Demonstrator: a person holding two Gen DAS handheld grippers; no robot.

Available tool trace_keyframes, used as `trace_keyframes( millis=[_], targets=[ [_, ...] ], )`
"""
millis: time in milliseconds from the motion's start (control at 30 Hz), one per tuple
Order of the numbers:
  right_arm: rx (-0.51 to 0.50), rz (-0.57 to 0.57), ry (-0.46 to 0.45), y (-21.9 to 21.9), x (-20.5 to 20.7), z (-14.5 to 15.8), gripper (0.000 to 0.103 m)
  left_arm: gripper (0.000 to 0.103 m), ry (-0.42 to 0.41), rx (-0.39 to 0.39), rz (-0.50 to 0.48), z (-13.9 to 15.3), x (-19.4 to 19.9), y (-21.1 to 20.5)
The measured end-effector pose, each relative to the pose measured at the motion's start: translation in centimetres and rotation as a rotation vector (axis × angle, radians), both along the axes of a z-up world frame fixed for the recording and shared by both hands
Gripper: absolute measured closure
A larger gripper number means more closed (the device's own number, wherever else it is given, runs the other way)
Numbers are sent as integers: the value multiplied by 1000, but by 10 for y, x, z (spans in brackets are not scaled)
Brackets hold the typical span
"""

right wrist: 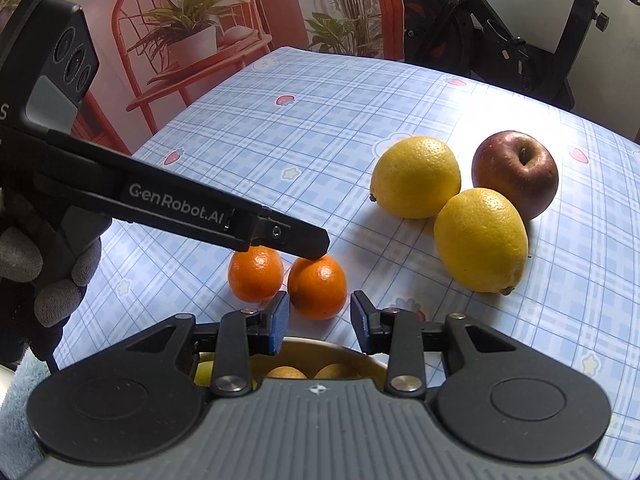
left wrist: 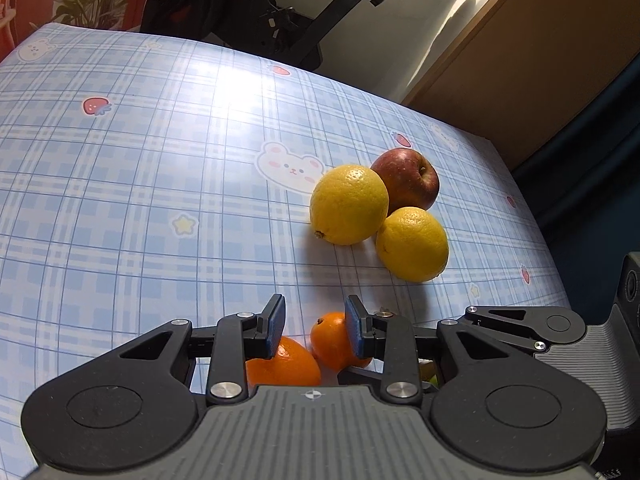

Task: Organize fruits
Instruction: 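Close the left gripper on a tangerine while the right gripper grasps the other tangerine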

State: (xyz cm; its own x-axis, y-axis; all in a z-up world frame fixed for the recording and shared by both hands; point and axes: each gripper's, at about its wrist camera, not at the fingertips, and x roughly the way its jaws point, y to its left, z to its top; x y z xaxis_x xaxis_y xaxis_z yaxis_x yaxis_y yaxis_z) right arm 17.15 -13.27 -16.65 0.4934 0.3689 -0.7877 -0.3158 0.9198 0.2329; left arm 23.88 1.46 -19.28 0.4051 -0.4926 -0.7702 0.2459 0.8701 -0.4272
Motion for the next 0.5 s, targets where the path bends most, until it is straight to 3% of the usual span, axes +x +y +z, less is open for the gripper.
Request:
trace_keyframes(
  millis=[500],
  targets=[
    [30,-25,11,-3,2,-1,69,71,40,-86,26,-9,0,0]
  ],
)
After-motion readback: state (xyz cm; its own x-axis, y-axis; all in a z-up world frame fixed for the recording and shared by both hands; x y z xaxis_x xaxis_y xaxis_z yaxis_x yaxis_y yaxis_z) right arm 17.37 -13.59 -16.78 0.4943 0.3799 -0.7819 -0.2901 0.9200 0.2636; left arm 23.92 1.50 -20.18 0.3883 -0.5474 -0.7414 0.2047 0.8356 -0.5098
